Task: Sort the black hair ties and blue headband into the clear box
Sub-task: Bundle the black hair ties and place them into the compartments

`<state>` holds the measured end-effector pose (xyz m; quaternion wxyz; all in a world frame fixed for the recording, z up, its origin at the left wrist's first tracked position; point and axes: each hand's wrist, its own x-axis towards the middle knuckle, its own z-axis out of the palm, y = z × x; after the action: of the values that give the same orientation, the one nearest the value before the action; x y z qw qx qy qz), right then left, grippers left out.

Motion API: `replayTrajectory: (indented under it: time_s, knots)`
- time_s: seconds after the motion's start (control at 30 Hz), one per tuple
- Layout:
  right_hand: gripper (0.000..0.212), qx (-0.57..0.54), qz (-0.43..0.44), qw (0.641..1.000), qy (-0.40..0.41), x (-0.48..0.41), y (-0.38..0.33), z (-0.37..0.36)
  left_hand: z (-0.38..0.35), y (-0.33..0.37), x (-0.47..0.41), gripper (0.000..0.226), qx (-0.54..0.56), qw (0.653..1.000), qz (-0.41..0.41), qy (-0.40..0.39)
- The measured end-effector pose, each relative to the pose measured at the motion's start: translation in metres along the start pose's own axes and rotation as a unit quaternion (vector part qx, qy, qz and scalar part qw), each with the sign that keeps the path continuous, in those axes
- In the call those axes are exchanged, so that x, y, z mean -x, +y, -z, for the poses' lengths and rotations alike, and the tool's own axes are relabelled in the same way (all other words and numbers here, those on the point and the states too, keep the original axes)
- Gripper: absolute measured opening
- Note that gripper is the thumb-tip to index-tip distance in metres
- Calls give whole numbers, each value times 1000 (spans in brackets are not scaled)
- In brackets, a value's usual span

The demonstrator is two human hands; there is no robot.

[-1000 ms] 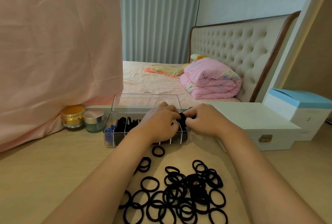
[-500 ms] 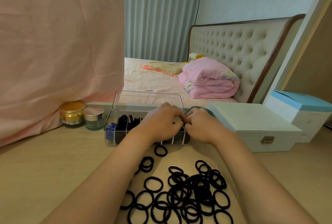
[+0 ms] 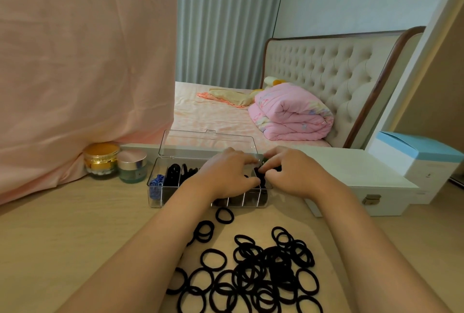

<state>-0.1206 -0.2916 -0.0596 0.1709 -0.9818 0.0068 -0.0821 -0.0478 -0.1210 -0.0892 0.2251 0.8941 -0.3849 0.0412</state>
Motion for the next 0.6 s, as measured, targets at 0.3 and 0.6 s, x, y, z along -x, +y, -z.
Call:
replayTrajectory:
  time_s: [0.3, 0.6]
  knots:
    - [69, 83, -62, 990, -97, 1, -2, -22, 1, -2, 17, 84, -84, 996, -22, -33]
    - [47, 115, 9, 993, -36, 7, -15, -3, -3, -2, 24, 84, -135, 990, -33, -2]
